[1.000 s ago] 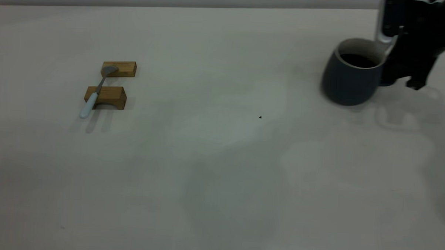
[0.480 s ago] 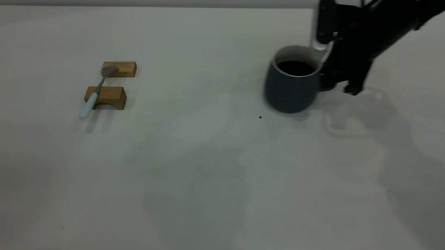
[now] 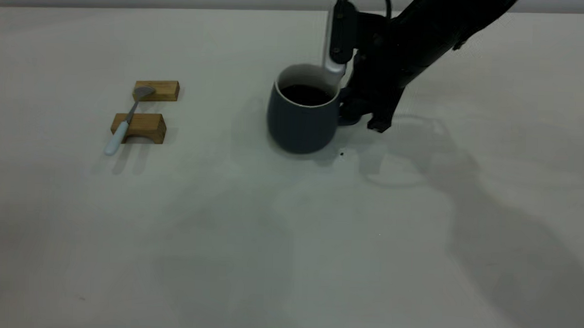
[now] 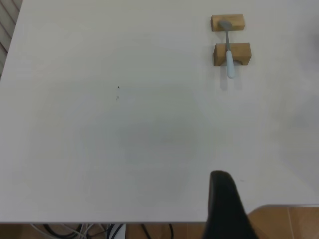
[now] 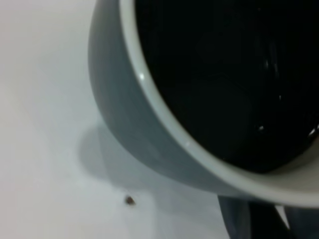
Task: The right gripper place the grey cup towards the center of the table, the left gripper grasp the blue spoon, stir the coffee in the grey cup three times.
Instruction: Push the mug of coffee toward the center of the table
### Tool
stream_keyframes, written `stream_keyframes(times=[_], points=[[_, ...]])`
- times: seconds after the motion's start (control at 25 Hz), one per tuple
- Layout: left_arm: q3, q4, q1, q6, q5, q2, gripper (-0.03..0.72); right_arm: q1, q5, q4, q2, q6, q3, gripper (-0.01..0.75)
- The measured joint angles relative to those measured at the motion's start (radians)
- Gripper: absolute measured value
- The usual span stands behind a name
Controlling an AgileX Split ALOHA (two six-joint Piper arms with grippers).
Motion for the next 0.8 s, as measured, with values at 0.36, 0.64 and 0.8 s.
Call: stream_keyframes(times=[0.36,0.64,0.8], points=[[0.0,0.0,0.0,0.0,0.0,0.0,0.519,-0.003,-0.007,0.019,0.001,0.0,0.0,0.185],[0.0,0.0,0.0,0.0,0.0,0.0,0.519,-0.008,0.026,0.06,0.002,0.0,0.0,0.37],[0.0,0.0,0.0,0.0,0.0,0.0,0.519,-0.011,0.028,0.073,-0.001,0.0,0.0,0.479]])
